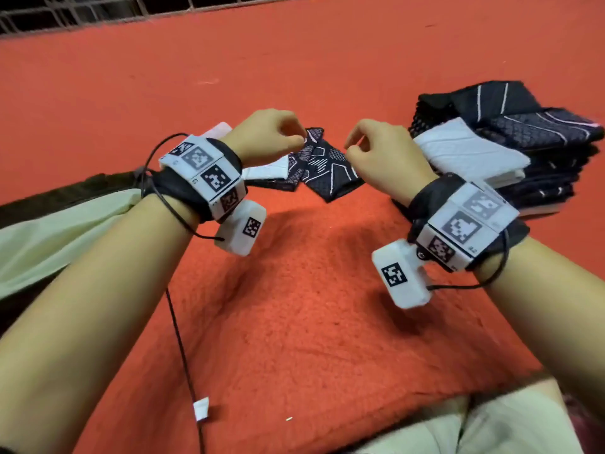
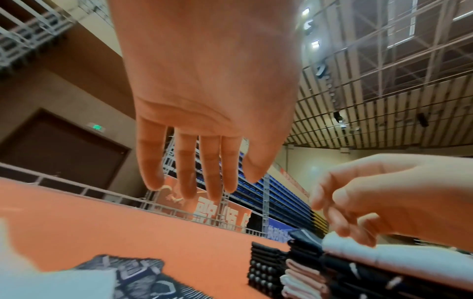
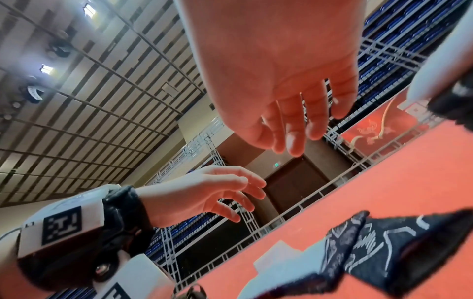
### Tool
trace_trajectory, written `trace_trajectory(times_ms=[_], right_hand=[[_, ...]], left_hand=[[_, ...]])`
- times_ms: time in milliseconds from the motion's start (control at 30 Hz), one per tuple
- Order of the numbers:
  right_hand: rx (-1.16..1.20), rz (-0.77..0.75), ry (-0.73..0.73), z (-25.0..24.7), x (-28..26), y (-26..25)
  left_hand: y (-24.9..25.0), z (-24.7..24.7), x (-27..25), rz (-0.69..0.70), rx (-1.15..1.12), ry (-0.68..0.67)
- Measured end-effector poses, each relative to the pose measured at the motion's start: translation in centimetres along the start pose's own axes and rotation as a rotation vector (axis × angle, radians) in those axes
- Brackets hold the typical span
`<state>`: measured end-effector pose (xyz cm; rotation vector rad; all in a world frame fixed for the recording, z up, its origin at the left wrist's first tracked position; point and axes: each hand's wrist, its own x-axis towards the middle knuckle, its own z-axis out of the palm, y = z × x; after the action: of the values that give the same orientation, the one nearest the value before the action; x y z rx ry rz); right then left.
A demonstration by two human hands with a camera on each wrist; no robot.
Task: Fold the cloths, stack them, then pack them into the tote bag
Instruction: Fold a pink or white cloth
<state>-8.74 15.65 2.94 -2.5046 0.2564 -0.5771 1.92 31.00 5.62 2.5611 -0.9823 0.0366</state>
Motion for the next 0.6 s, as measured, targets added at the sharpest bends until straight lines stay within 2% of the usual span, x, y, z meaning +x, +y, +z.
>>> trace_trajectory(times_ms=[133, 233, 333, 600], right_hand=[[-0.023, 0.023, -0.193, 4.8, 1.4, -1.1], [-0.021, 0.077, -0.281, 7.6, 3.1, -1.4], [0.001, 0.136, -0.298, 9.7, 5.2, -1.6], [0.178, 0.341, -0.323, 14.8, 10.0, -1.5]], left_hand=[[-5.2, 0.5, -1.1, -0.167, -0.003, 0.012], [-9.2, 1.0, -1.1, -0.300, -0.049, 0.024], [-12.2, 1.6, -0.5, -0.451, -0.101, 0.047], [-18.1, 4.4, 2.1, -0.956, -0.433, 0.260]])
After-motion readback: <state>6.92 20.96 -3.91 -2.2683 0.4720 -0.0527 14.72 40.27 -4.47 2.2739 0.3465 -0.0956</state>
